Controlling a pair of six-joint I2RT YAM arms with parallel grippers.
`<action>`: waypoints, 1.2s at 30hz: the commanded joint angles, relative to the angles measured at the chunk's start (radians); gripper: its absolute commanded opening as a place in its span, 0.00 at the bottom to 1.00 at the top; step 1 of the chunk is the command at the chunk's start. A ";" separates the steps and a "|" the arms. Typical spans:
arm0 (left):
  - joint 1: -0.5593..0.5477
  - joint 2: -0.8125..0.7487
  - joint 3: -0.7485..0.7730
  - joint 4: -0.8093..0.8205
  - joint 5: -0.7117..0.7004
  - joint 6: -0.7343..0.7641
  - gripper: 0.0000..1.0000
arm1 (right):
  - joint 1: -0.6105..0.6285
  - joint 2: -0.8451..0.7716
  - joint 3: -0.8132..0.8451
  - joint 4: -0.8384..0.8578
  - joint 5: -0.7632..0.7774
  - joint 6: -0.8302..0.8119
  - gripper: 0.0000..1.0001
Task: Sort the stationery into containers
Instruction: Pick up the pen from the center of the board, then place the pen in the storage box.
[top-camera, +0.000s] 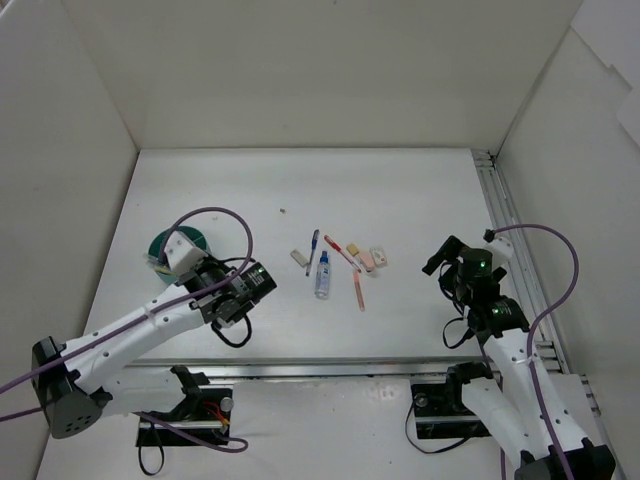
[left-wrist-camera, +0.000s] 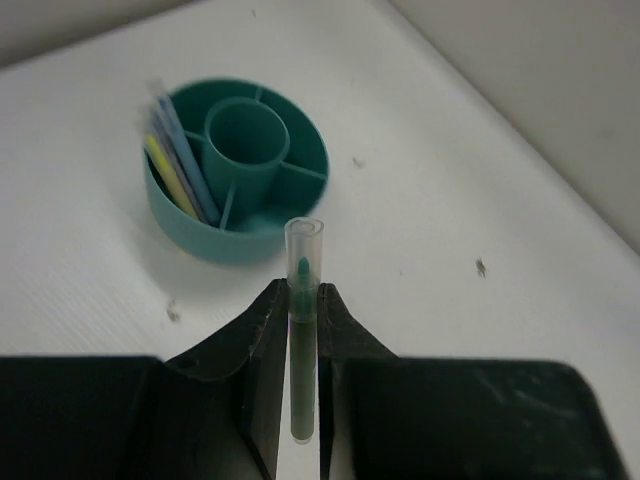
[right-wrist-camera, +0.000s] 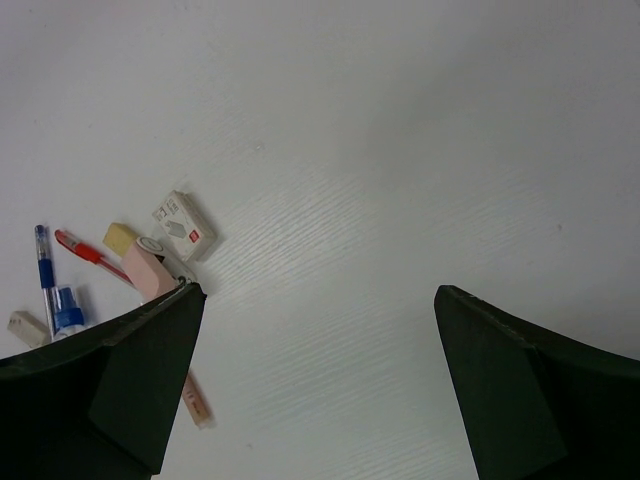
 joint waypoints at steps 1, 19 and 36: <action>0.040 -0.045 -0.080 -0.313 -0.315 -0.261 0.00 | 0.000 0.007 0.003 0.065 0.051 -0.026 0.98; 0.410 0.131 -0.085 -0.316 -0.443 -0.409 0.00 | 0.002 0.126 0.004 0.168 0.040 -0.071 0.98; 0.526 0.375 0.012 -0.316 -0.387 -0.598 0.00 | 0.000 0.156 0.004 0.177 0.071 -0.088 0.98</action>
